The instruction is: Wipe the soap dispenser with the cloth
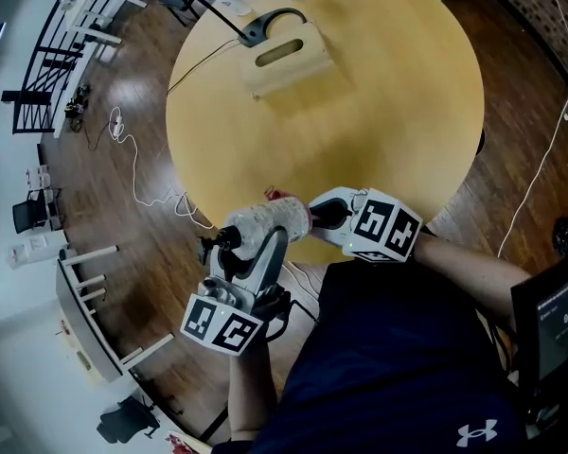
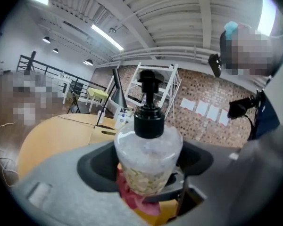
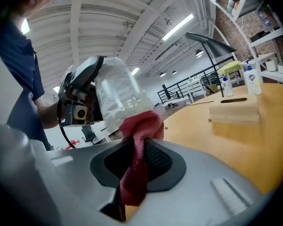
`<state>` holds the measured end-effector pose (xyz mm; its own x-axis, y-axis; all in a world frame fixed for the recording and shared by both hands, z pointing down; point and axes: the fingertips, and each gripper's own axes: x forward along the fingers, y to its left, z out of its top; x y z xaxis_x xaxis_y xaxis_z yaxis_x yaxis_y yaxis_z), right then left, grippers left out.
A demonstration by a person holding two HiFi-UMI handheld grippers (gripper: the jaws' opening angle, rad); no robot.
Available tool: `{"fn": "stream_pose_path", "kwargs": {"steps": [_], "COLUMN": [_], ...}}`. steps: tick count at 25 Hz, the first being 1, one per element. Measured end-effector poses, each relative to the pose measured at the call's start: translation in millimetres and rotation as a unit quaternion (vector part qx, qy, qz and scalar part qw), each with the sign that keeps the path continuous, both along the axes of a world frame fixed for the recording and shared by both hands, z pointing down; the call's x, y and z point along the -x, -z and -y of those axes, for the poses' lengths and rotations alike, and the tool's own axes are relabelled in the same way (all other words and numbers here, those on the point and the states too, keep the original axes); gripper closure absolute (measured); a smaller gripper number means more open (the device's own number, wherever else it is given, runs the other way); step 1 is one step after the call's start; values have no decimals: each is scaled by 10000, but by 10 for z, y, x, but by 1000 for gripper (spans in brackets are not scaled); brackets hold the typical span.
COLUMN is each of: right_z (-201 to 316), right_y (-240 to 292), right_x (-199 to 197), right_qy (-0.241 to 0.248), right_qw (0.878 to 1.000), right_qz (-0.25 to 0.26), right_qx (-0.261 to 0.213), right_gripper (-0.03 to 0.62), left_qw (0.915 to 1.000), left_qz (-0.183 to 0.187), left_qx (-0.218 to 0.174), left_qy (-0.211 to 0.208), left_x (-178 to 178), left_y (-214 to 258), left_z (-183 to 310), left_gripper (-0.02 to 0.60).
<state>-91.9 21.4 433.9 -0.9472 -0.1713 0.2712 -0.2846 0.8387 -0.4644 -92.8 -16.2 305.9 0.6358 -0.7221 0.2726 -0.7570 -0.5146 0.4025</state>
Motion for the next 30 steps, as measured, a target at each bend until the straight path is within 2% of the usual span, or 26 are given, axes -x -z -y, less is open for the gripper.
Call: {"fn": "stream_pose_path", "kwargs": {"steps": [2, 5, 8, 11, 14, 16, 18, 20, 22, 27, 30], "right_z": [-145, -275, -241, -45, 220, 373, 483, 571, 659, 872, 900], "right_y": [9, -7, 47, -39, -357, -581, -770, -937, -1093, -1439, -1670], "right_x": [72, 5, -190, -440, -773, -1038, -1271, -1407, -1457, -1452, -1419], "right_qy": [172, 185, -99, -684, -1543, -2135, -2522, -2637, -2592, -2465, -2399], "right_qw": [9998, 9997, 9991, 9959, 9839, 9684, 9537, 9452, 9419, 9336, 9269], "right_qz": [48, 95, 324, 318, -141, -558, -932, -1210, -1480, -2196, -2493], "right_qx": [36, 133, 245, 496, 895, 1159, 1349, 1499, 1541, 1391, 1453], "right_gripper": [523, 522, 522, 523, 522, 522, 522, 522, 522, 520, 519], "left_qw": [10000, 9993, 9973, 9938, 9858, 9800, 9755, 9722, 9700, 9659, 9630], "left_qz": [49, 323, 645, 1029, 1568, 1810, 1936, 2029, 2128, 2326, 2453], "left_qx": [-26, 8, 87, 168, 433, 633, 806, 906, 938, 984, 948], "left_qy": [69, 211, 355, 381, 417, 527, 668, 739, 714, 565, 591], "left_x": [12, 109, 261, 391, 463, 526, 583, 610, 601, 504, 526], "left_y": [-36, -189, -408, -788, -1263, -1552, -1793, -1990, -2143, -2433, -2607], "left_z": [45, 126, 180, 167, 163, 196, 244, 310, 379, 492, 497], "left_gripper": [221, 221, 222, 221, 221, 221, 221, 221, 221, 221, 221]}}
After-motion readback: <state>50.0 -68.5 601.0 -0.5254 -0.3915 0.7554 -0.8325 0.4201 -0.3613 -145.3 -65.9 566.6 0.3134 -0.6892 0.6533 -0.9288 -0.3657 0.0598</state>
